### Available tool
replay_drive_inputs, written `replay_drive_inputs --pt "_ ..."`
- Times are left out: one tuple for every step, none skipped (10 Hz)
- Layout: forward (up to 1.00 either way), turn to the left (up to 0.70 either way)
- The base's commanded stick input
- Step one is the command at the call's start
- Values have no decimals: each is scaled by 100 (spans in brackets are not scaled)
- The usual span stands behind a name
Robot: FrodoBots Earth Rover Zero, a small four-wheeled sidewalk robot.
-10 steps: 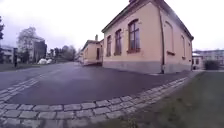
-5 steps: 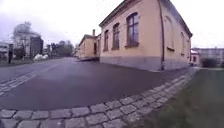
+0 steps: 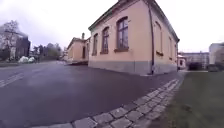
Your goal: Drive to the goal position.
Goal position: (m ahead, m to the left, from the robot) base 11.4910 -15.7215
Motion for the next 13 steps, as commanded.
replay_drive_inputs --pt "70 0" --pt "70 0" --pt "70 0" --pt "70 0" --pt "70 0" --pt "70 0" --pt "70 0" --pt "70 0" --pt "70 0" --pt "70 0" --pt "70 0" --pt "70 0" --pt "70 0"
